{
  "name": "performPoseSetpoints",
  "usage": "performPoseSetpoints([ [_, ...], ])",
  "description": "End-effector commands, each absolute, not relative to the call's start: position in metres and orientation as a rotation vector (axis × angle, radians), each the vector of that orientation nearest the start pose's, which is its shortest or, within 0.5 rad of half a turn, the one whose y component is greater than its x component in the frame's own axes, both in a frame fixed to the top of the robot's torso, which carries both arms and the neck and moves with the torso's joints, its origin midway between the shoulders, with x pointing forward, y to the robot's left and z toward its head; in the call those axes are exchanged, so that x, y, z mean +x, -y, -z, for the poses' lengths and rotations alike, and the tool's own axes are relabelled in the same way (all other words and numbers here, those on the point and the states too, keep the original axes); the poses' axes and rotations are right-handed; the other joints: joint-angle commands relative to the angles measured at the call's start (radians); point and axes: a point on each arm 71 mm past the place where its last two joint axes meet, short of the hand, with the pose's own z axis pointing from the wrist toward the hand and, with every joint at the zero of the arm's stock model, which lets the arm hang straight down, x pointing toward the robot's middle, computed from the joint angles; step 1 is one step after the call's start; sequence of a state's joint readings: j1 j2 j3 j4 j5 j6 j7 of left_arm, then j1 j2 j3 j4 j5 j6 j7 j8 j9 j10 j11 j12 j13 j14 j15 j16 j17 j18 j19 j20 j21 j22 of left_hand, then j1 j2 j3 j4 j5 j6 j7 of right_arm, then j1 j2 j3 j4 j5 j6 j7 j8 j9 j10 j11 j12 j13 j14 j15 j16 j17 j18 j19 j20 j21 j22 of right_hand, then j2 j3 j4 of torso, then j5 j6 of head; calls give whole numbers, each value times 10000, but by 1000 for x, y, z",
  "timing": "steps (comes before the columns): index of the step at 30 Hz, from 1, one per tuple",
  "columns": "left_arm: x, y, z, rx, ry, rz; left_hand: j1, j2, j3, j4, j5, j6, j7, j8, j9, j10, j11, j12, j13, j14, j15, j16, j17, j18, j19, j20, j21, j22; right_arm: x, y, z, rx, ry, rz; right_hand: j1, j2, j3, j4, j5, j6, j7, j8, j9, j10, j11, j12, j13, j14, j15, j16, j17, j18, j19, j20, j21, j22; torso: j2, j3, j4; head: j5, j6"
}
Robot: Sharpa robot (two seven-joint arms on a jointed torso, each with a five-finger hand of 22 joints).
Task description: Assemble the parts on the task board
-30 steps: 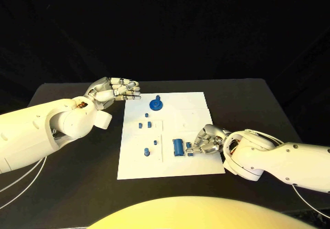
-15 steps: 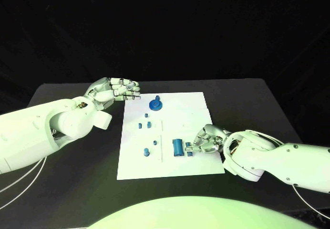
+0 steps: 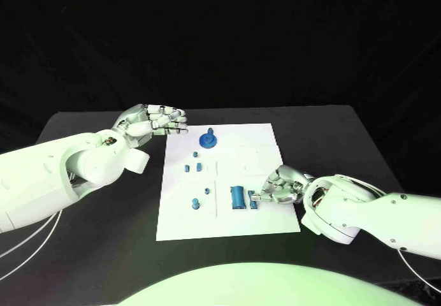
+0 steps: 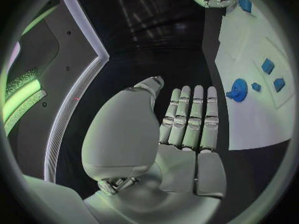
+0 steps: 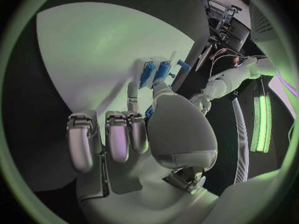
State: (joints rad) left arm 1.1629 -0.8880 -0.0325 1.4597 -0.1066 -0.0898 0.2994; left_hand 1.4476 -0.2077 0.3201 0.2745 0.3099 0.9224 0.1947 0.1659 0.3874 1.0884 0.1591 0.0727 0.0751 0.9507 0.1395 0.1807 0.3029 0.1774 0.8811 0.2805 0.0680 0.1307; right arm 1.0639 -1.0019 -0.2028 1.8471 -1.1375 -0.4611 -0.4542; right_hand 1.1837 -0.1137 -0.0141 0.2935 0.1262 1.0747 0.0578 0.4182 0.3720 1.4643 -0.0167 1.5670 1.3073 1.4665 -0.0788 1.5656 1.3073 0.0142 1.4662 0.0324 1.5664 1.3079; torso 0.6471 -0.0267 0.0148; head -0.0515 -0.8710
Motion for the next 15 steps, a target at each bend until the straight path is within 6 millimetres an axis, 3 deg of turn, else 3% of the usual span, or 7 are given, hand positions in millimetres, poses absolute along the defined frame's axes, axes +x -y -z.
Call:
performPoseSetpoints([
  [1,488,-236,201,-10425,-16254,15831,67,16,-14,46,-54,38,20,-50,-9,17,12,-41,3,42,-5,-55,9,48,-54,1,-41,-9,362,210,279,3879,-21024,-5928,164,-8,-76,-5,-25,7,-10,47,-10,1065,17,38,2635,1043,26,52,2635,-142,1046,-9,44,2629,-2,6,-1,1,13],
  [15,488,-237,202,-10443,-16243,15791,70,19,-17,49,-54,39,19,-51,-10,17,12,-41,3,43,-5,-59,11,48,-58,2,-41,-15,356,210,281,3665,-21338,-6024,507,-70,-120,-10,-31,-13,-4,47,-23,1065,19,38,2635,1043,26,52,2635,-142,1046,-12,44,2629,2,-4,14,12,42],
])
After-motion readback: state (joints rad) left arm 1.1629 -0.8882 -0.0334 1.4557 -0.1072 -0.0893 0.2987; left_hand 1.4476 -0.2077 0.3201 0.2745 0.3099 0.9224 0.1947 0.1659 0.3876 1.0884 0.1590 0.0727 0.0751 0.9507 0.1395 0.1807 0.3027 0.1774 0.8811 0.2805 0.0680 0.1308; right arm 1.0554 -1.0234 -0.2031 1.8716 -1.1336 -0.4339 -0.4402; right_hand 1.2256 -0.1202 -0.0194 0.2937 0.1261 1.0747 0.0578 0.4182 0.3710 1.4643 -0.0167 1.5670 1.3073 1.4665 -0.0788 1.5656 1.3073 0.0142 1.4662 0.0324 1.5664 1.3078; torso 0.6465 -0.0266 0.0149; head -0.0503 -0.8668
